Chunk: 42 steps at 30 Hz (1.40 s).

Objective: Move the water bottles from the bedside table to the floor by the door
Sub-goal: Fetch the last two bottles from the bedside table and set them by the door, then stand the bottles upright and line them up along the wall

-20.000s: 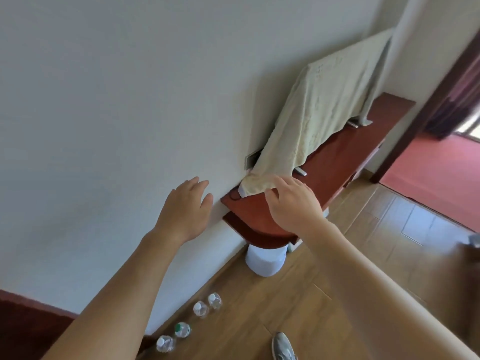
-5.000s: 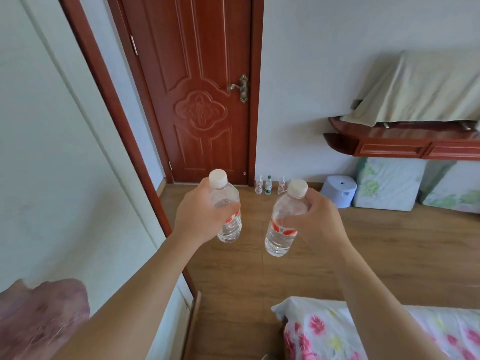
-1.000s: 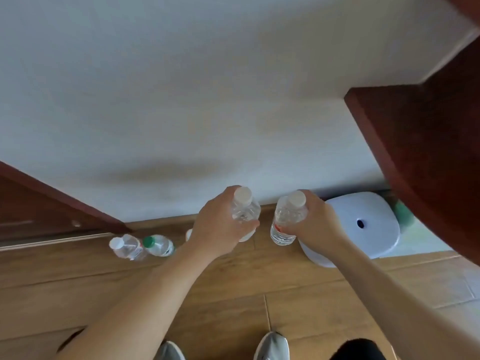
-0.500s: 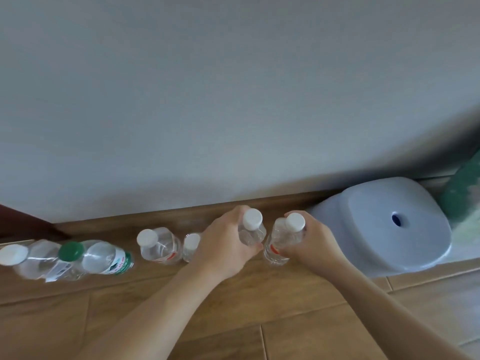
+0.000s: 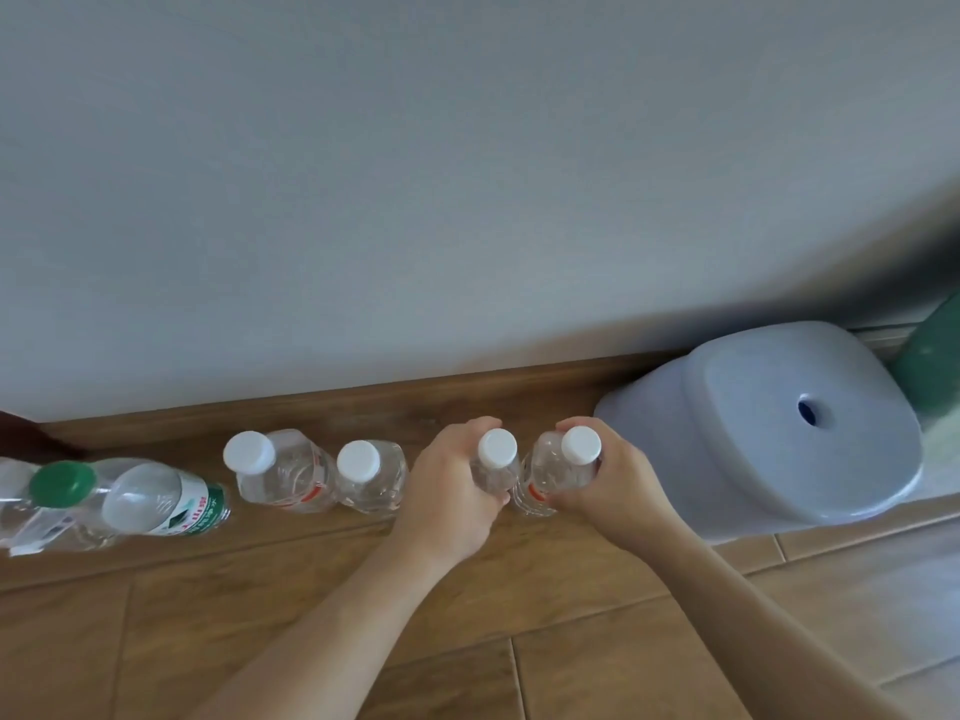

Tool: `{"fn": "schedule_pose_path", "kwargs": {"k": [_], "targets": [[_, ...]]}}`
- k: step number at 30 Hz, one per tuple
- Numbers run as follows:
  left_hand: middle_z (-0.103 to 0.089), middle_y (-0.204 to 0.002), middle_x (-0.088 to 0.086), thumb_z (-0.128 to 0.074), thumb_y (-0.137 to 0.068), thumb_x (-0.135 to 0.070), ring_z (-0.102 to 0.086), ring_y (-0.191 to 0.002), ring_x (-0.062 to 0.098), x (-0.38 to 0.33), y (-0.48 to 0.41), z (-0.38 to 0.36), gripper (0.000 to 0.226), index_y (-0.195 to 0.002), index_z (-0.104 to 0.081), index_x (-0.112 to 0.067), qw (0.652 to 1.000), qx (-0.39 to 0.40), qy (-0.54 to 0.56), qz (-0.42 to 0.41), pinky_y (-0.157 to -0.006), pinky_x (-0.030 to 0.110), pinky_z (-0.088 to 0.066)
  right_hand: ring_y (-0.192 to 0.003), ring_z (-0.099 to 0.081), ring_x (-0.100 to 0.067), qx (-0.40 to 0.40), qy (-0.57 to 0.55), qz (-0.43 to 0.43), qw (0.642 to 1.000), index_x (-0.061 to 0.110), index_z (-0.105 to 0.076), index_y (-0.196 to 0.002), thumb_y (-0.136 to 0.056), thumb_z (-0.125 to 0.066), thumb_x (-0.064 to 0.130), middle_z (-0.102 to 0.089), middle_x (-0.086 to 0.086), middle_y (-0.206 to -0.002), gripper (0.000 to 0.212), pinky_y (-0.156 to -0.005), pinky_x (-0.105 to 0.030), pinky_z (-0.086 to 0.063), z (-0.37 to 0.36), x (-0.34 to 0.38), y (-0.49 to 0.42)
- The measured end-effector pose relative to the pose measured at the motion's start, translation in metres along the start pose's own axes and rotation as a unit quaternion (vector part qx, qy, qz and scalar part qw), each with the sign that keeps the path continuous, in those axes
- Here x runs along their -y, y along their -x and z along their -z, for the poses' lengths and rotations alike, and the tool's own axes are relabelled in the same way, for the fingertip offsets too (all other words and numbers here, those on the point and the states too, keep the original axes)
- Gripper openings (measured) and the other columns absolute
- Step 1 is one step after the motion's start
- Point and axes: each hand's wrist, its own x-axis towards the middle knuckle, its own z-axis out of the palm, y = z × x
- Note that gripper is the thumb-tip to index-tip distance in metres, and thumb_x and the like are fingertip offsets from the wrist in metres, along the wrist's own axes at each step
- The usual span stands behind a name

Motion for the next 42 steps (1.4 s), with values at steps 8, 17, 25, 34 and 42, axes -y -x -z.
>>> {"fn": "schedule_pose_path", "kwargs": {"k": [8,17,25,34,42], "targets": [[-0.055,-0.127,-0.009,-0.086,-0.074,-0.011,-0.05,-0.112,0.003,0.012,0.0,-0.004,0.07,-0.133,-0.054,-0.03,1.0,-0.005,0.03,0.003,-0.081,-0.004,-0.034,-0.097,-0.059,-0.001,0.002,-0.008,0.013,1.0,0.04,-0.053,-0.114,-0.062,-0.09,0.03,-0.06,0.022,-0.103,0.064,-0.078,-0.015,-0.049,-0.004,-0.012,-0.001],[-0.053,-0.129,-0.013,-0.09,-0.069,-0.021,-0.048,-0.117,0.004,0.007,0.001,-0.002,0.083,-0.139,-0.046,-0.032,1.0,-0.01,0.024,0.004,-0.092,0.007,-0.033,-0.111,-0.057,-0.003,0.034,-0.051,0.014,0.998,0.04,-0.05,-0.126,-0.062,-0.09,0.028,-0.057,0.022,-0.121,0.078,-0.092,-0.023,-0.051,0.002,-0.017,0.005],[-0.035,-0.152,-0.017,-0.083,-0.076,-0.039,-0.026,-0.129,-0.009,-0.021,0.015,0.012,0.092,-0.15,-0.029,-0.035,0.998,-0.034,0.004,-0.048,-0.103,0.015,-0.026,-0.122,-0.045,0.008,0.041,-0.074,0.037,0.996,0.042,-0.045,-0.135,-0.062,-0.084,0.044,-0.049,0.03,-0.131,0.083,-0.109,-0.032,-0.038,0.032,0.005,0.014],[-0.023,-0.16,-0.008,-0.064,-0.091,-0.045,-0.02,-0.145,0.008,-0.072,-0.006,0.121,0.082,-0.155,-0.017,-0.025,0.982,-0.05,-0.141,-0.114,-0.11,0.016,-0.013,-0.132,-0.038,0.005,-0.016,-0.022,0.14,0.99,0.038,-0.045,-0.14,-0.073,-0.07,0.051,-0.048,0.025,-0.139,0.073,-0.111,-0.029,-0.034,0.076,0.106,0.005],[-0.021,-0.161,-0.006,-0.052,-0.097,-0.049,-0.02,-0.146,0.012,-0.082,0.034,0.239,0.077,-0.156,-0.009,-0.025,0.945,-0.02,-0.301,-0.124,-0.114,0.021,-0.016,-0.124,-0.046,0.003,0.015,0.041,0.27,0.962,0.032,-0.046,-0.14,-0.083,-0.069,0.047,-0.051,0.022,-0.136,0.064,-0.109,-0.03,-0.038,0.057,0.224,-0.002]]}}
